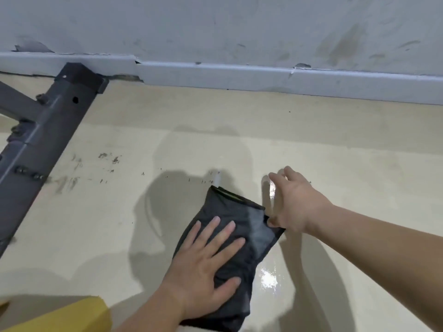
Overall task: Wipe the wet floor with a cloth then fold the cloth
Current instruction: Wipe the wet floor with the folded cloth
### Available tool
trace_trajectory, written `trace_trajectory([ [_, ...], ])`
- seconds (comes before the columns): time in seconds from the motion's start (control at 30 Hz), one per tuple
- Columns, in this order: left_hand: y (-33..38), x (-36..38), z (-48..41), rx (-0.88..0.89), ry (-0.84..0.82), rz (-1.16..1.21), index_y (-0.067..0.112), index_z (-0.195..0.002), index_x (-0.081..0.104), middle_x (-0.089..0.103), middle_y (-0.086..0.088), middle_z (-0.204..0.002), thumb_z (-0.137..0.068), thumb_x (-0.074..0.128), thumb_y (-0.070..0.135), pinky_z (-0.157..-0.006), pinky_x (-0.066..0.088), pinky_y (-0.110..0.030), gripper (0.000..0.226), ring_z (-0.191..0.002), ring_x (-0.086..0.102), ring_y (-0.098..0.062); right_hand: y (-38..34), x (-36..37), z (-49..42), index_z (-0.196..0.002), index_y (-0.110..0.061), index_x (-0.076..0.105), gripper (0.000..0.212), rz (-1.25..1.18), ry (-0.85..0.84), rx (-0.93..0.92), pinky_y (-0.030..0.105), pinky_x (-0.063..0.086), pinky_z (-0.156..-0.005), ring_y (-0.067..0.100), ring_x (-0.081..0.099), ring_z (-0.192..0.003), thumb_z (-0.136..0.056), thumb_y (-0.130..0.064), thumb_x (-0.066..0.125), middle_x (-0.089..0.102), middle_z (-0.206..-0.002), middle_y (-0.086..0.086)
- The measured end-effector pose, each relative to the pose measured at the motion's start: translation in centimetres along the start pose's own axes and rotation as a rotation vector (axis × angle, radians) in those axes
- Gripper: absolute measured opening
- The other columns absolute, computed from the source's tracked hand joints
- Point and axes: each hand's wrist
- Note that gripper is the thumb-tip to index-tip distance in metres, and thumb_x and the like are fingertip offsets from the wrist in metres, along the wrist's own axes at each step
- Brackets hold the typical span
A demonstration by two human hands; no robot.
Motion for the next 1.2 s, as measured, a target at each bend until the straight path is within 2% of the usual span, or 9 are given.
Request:
trace_trajectory([
  [0.13, -5.3, -2.7, -4.2, -0.369, -0.017, -0.027, 0.047, -0.161, 0.009, -0.01, 0.013, -0.171, -0.094, 0.025, 0.074, -0.127, -0.003, -0.05, 0.074, -0.156, -0.021, -0.015, -1.6, -0.6, -3.2, -0.153, -0.043, 0.017, 0.116, 0.037, 0.004, 0.038, 0.048, 0.049, -0.106, 0.029, 0.017, -0.146, -0.065, -0.052, 0.092, 0.007, -0.159, 0.002],
  [0.27, -7.9, -4.1, -7.6, -0.506, -0.018, -0.059, 0.045, -0.161, -0.005, -0.022, 0.012, -0.169, -0.091, 0.016, 0.076, -0.126, -0.01, -0.05, 0.079, -0.153, -0.028, -0.017, -3.4, -2.0, -6.5, -0.155, -0.057, -0.004, 0.136, 0.033, -0.015, 0.048, 0.053, 0.041, -0.114, 0.034, -0.002, -0.156, -0.06, -0.059, 0.093, -0.017, -0.168, -0.008],
  [0.43, -9.9, -4.9, -9.4, -0.492, 0.01, -0.043, 0.044, -0.161, -0.005, -0.022, 0.011, -0.169, -0.092, 0.017, 0.076, -0.125, -0.011, -0.05, 0.079, -0.153, -0.028, -0.018, -6.0, -1.8, -9.0, -0.147, -0.057, 0.012, 0.125, 0.017, -0.053, 0.095, 0.057, 0.051, -0.098, 0.04, 0.017, -0.137, -0.052, -0.062, 0.093, 0.013, -0.15, -0.005],
  [0.57, -12.0, -5.4, -11.0, -0.46, 0.009, -0.061, 0.044, -0.161, -0.004, -0.019, 0.01, -0.17, -0.092, 0.015, 0.075, -0.125, -0.01, -0.05, 0.078, -0.155, -0.025, -0.019, -6.3, -0.4, -9.7, -0.147, -0.059, 0.005, 0.133, 0.046, -0.063, 0.138, 0.067, 0.05, -0.095, 0.042, 0.007, -0.144, -0.044, -0.057, 0.09, 0.003, -0.154, -0.005],
  [0.7, -13.3, -5.8, -12.8, -0.469, 0.011, -0.062, 0.044, -0.161, -0.007, -0.016, 0.006, -0.171, -0.094, 0.012, 0.074, -0.126, -0.009, -0.052, 0.075, -0.156, -0.023, -0.022, -6.0, 0.0, -10.0, -0.146, -0.059, 0.003, 0.133, 0.057, -0.041, 0.146, 0.065, 0.051, -0.094, 0.042, 0.006, -0.143, -0.042, -0.055, 0.085, 0.001, -0.154, -0.007],
  [0.93, -6.4, -2.8, -7.1, -1.014, 0.17, 0.122, 0.031, -0.163, 0.001, -0.005, -0.009, -0.172, -0.097, 0.02, 0.07, -0.124, 0.001, -0.061, 0.08, -0.157, -0.012, -0.034, -6.3, 0.0, -9.9, -0.141, -0.058, 0.012, 0.125, 0.056, -0.021, 0.168, 0.062, 0.054, -0.088, 0.038, 0.01, -0.136, -0.039, -0.055, 0.083, 0.004, -0.15, -0.009],
  [1.0, -3.2, -1.7, -3.6, -0.872, 0.162, 0.122, 0.026, -0.163, 0.017, 0.009, -0.012, -0.171, -0.095, 0.034, 0.068, -0.122, 0.011, -0.065, 0.083, -0.157, 0.0, -0.04, -6.3, 0.0, -10.0, -0.14, -0.058, 0.013, 0.121, 0.05, -0.014, 0.168, 0.062, 0.054, -0.088, 0.036, 0.011, -0.134, -0.04, -0.056, 0.082, 0.006, -0.149, -0.009],
  [1.13, -7.1, -1.8, 1.4, -0.181, -0.041, -0.014, 0.038, -0.162, 0.021, 0.004, 0.002, -0.173, -0.089, 0.045, 0.07, -0.122, 0.006, -0.059, 0.083, -0.158, -0.008, -0.03, -5.9, 0.4, -10.1, -0.14, -0.06, 0.018, 0.125, 0.013, -0.012, 0.136, 0.062, 0.053, -0.088, 0.036, 0.011, -0.135, -0.034, -0.056, 0.083, 0.009, -0.15, -0.01],
  [1.2, -11.4, -2.8, 1.0, -0.191, -0.006, -0.082, 0.041, -0.16, 0.023, 0.003, 0.006, -0.172, -0.09, 0.042, 0.07, -0.125, 0.008, -0.056, 0.079, -0.159, -0.007, -0.024, -6.2, 0.4, -10.2, -0.142, -0.061, 0.017, 0.128, 0.01, -0.002, 0.141, 0.063, 0.053, -0.091, 0.036, 0.009, -0.138, -0.032, -0.056, 0.083, 0.007, -0.152, -0.012],
])
Point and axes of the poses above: each hand's wrist, its own z-axis away from the middle knuckle, its own x-axis out of the palm, y = z × x
